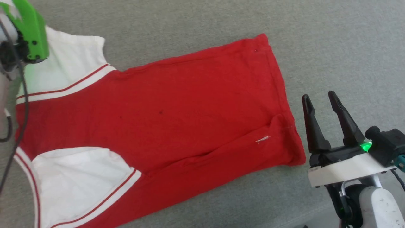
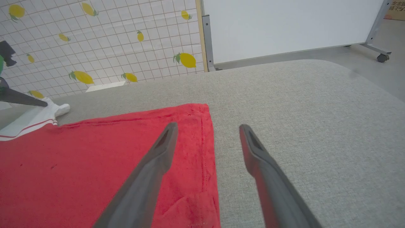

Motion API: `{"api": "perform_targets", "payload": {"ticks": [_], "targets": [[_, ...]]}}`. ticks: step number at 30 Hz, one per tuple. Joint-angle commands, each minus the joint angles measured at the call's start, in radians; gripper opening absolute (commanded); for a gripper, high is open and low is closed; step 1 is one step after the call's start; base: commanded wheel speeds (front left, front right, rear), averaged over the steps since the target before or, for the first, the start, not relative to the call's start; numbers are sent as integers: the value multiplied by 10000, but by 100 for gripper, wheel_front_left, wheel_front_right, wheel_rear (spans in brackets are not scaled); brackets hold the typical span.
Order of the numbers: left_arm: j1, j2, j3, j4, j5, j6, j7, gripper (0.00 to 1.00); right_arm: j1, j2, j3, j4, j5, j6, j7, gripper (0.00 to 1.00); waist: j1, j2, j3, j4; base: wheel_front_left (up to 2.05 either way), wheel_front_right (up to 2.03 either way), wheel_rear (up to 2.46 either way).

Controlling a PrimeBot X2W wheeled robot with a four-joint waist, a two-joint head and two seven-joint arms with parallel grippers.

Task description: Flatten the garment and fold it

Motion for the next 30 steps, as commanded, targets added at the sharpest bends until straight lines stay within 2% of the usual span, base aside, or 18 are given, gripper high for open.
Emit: {"api": "perform_targets", "payload": {"ticks": [1, 7, 13, 18, 24, 30], "targets": [[-46, -105, -58, -44, 202, -55, -282, 0, -86, 24, -100, -17, -119, -13, 130, 100, -1, 33, -251, 305, 0, 0, 0], [-111, -603, -508, -301, 589, -364, -1389, 0, -360, -44, -430, -348, -575, -13, 1561, 100, -1, 33, -685, 1202, 0, 0, 0], [369, -1092, -781, -919, 562, -571, -2706, 0, -1299, -1338, -282, -206, -40, -13, 3963, 100, -1, 33, -1064, 2128, 0, 0, 0], [1020, -1337, -854, -1634, 485, -610, -3774, 0, -2339, -2736, -47, 658, 627, -13, 5846, 100, -1, 33, -1263, 2806, 0, 0, 0], [1761, -1483, -898, -3087, 613, -301, -4705, 0, -3510, -4149, 543, 1820, 1188, -13, 7370, 100, -1, 33, -1185, 3568, 0, 0, 0], [2819, -1330, -910, -5135, 592, 320, -4934, 0, -4520, -4898, 936, 3129, 1251, -13, 7781, 100, -1, 33, -990, 4059, 0, 0, 0]]}}
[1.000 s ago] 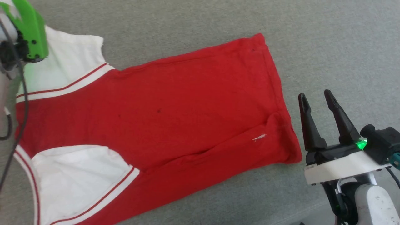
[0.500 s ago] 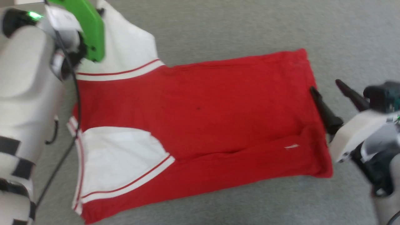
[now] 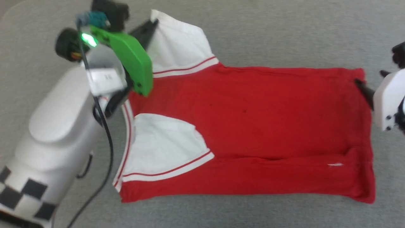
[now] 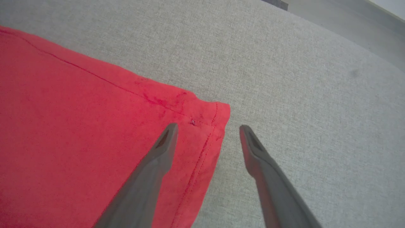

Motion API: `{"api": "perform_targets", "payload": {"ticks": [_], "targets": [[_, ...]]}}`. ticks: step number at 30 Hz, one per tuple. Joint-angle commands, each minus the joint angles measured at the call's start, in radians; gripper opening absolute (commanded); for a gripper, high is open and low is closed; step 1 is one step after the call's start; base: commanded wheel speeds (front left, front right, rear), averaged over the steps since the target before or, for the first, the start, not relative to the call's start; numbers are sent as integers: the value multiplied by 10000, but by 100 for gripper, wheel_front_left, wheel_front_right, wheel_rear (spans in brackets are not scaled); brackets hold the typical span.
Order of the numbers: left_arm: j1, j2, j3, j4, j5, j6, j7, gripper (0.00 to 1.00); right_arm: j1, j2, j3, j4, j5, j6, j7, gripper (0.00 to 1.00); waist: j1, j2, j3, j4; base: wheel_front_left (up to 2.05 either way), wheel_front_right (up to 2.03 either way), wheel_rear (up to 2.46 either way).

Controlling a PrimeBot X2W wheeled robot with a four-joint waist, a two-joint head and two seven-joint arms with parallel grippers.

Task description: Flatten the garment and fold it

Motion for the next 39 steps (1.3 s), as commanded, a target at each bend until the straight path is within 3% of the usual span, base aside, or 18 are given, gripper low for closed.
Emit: {"api": "perform_targets", "payload": {"ticks": [1, 11, 18, 19, 20, 21, 30, 39], "targets": [[356, 99, -33, -392, 32, 163, -4, 0, -254, -68, 60, 276, -59, -13, 12, 100, 0, 33, 121, 393, 0, 0, 0], [1566, 560, -241, -3216, 288, 1196, 341, 0, -1129, -343, 889, 2291, -437, -13, 281, 100, 0, 33, 483, 832, 0, 0, 0], [2019, 654, -361, -3803, 235, 1475, 502, 0, -1226, -510, 1992, 3082, -205, -13, 132, 100, 0, 33, 583, 940, 0, 0, 0], [2058, 660, -368, -3825, 230, 1507, 507, 0, -1255, -504, 2127, 3179, -120, -13, 111, 75, 0, 33, 601, 951, 0, 0, 0], [2082, 659, -355, -3828, 212, 1537, 505, 0, -1291, -522, 2247, 3243, -72, -13, 112, 18, 0, 33, 615, 955, 0, 0, 0], [2110, 651, -310, -3816, 167, 1585, 488, 0, -1346, -557, 2391, 3309, -12, -13, 103, 0, 0, 33, 630, 954, 0, 0, 0], [2403, 466, -24, -3157, -15, 1756, -220, 0, -1848, -625, 2138, 3890, 291, -13, -1783, 0, 0, 33, 27, 858, 0, 0, 0], [3447, 527, 420, -2986, -494, 2017, -1044, 0, -1242, -780, 1886, 3620, 997, -13, -3502, 0, 0, 33, -1187, 763, 0, 0, 0]]}}
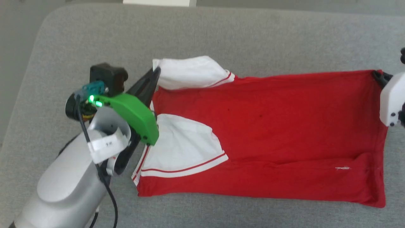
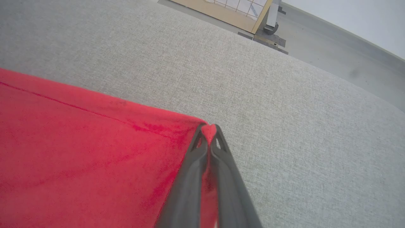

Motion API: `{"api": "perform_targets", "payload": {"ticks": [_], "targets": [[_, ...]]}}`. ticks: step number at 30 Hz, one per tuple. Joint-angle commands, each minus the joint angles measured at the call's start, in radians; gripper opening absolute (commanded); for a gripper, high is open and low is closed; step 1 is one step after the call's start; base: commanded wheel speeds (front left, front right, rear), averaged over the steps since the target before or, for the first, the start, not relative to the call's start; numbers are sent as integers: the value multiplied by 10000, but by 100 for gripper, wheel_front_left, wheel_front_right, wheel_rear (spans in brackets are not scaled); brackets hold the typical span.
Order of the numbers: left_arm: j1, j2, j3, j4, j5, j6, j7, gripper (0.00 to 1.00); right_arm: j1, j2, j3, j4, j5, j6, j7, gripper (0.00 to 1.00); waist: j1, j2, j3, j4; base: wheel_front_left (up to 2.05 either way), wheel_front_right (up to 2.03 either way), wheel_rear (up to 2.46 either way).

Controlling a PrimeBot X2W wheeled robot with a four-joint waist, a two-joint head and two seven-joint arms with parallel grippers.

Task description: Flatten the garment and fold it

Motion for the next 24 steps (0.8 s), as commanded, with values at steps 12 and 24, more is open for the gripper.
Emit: {"api": "perform_targets", "payload": {"ticks": [12, 24], "targets": [[2597, 1109, -54, -1583, -698, 705, 407, 0, 3127, 197, -1031, -1329, 761, -19, -535, 0, 0, 33, -1507, 215, 0, 0, 0], [4107, 1563, -923, -889, -1132, 460, 1146, 0, 5616, 35, -1420, -2513, 564, -19, 955, 0, 0, 33, -1607, 261, 0, 0, 0]]}}
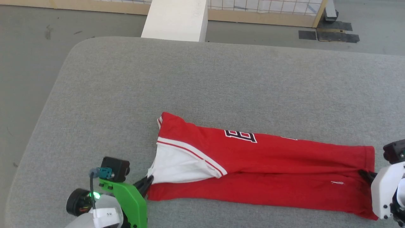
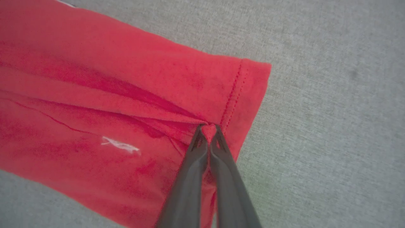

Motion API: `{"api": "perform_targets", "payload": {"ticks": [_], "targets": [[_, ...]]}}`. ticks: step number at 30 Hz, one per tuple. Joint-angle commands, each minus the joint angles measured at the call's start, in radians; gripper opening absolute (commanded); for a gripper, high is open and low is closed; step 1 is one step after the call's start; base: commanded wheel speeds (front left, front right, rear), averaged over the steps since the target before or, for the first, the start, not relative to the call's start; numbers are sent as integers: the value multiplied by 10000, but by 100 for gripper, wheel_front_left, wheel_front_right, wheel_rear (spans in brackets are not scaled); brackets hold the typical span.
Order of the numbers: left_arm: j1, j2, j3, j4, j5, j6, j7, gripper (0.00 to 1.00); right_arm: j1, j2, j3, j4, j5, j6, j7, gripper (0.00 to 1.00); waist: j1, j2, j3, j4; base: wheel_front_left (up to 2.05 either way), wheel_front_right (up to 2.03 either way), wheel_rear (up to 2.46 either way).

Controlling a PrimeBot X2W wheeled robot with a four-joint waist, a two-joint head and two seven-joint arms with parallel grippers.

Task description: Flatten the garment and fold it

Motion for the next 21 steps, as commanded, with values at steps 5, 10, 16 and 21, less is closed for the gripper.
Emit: {"api": "perform_targets", "payload": {"ticks": [5, 10, 16, 21], "targets": [[-48, -150, -253, 814, 12, -365, 63, 0, 263, -240, 302, -320, -492, -17, 366, 0, 0, 33, 143, -119, 0, 0, 0], [-351, -381, -489, 1555, 137, -680, 87, 0, 129, -174, 595, -228, -598, -17, 469, 0, 0, 33, 253, -167, 0, 0, 0], [-602, -732, -630, 2319, 373, -897, -336, 100, -94, 137, 604, -45, -625, -17, 338, 100, 0, 33, 46, -196, 0, 0, 0], [-632, -1057, -435, 2354, 206, -1071, -955, 100, -83, 266, 340, -435, -109, -17, 369, 100, 0, 33, -431, -183, 0, 0, 0]]}}
